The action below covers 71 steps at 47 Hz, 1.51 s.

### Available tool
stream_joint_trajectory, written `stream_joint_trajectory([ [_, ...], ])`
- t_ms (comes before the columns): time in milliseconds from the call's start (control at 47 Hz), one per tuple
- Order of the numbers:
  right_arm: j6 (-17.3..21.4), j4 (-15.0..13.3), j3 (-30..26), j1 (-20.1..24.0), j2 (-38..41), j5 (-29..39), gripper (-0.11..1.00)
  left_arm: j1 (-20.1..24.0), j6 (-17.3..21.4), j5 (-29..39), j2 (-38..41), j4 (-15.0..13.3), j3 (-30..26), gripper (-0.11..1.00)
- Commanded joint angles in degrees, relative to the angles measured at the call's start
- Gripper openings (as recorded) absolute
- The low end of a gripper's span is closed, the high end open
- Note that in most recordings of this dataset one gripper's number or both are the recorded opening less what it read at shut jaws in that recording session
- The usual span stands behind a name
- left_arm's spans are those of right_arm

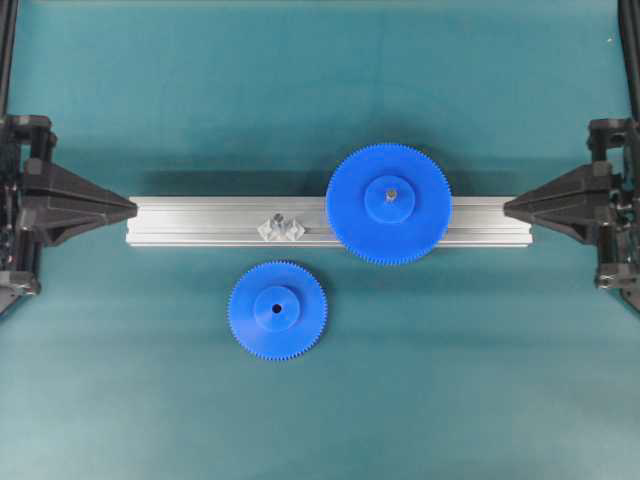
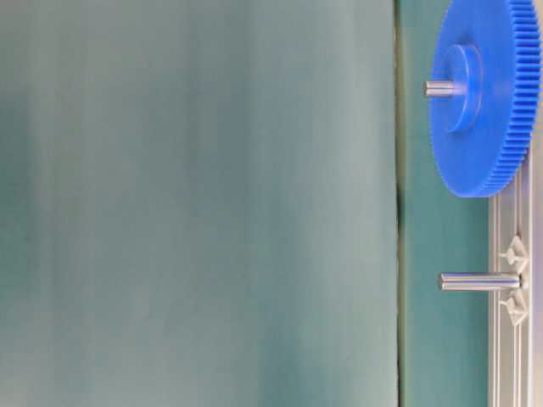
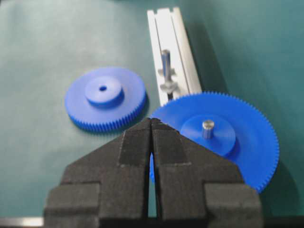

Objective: Insert the small gear onto the shaft.
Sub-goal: 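Move the left gripper toward the small blue gear on the table, then position the open left gripper over the small blue gear's hub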

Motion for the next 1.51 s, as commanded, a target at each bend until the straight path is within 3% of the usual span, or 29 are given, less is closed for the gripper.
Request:
stream_joint_trajectory([
  [0,0.44,0.0,-1.76,-0.09,1.85,-0.18,0.02,-0.62,-0.79,0.79,1.23,0.09,-1.67,-0.01],
  [468,0.26,-0.09,-3.78,-1.05,6.5,4.66,0.02,-3.08,-1.49,10.37,8.09,0.09,-6.68,-0.01],
  [1489,0.26,-0.35,-3.25,-2.46,6.68,4.92,0.02,-5.71,-1.32,15.73,30.67,0.09,-18.28,-0.01],
])
